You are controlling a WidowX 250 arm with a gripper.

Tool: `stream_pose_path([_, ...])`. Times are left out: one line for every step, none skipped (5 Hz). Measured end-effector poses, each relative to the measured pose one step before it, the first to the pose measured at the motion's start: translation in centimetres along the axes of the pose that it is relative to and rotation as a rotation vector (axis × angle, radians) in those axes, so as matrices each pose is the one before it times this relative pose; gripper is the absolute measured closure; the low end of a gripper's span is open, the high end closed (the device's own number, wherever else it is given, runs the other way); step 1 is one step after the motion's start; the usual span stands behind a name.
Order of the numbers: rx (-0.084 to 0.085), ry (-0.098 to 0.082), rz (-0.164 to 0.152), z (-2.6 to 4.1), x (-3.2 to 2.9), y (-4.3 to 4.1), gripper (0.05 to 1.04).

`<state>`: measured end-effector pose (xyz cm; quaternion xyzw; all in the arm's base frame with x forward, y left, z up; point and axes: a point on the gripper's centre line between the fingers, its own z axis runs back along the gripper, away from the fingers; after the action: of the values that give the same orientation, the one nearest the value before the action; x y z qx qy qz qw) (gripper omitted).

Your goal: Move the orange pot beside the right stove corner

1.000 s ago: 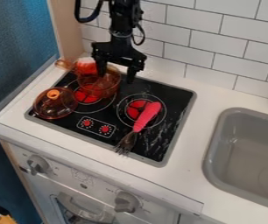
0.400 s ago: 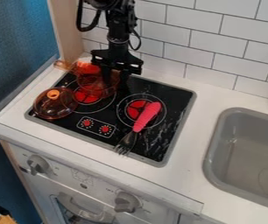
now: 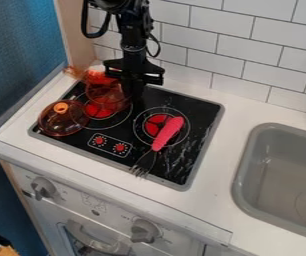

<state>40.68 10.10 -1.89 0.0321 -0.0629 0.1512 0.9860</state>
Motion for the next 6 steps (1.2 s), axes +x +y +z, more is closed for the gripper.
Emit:
stream_pose_path([0.0077,0.0019,0.0153,0.316,-0.518,0.117,0.994])
stream_pose_path([0.0572,-0.0003,0.0076,0.252,-0.641,-0.095,1.000])
stream_pose_path([0.0262,-0.0202,0.0075,1.629,-0.186,-0.628,1.000])
stream_pose_path([-0.0050,-0.0184,-0.0063,2.607,-0.742,-0.478,1.000])
stream_pose_path([-0.0250,-0.0200,-0.0461,1.870,-1.357,-1.634,1.000])
stream_pose_path([-0.0230,-0.0306,-0.1340,1.655,-1.674,-3.490,1.000])
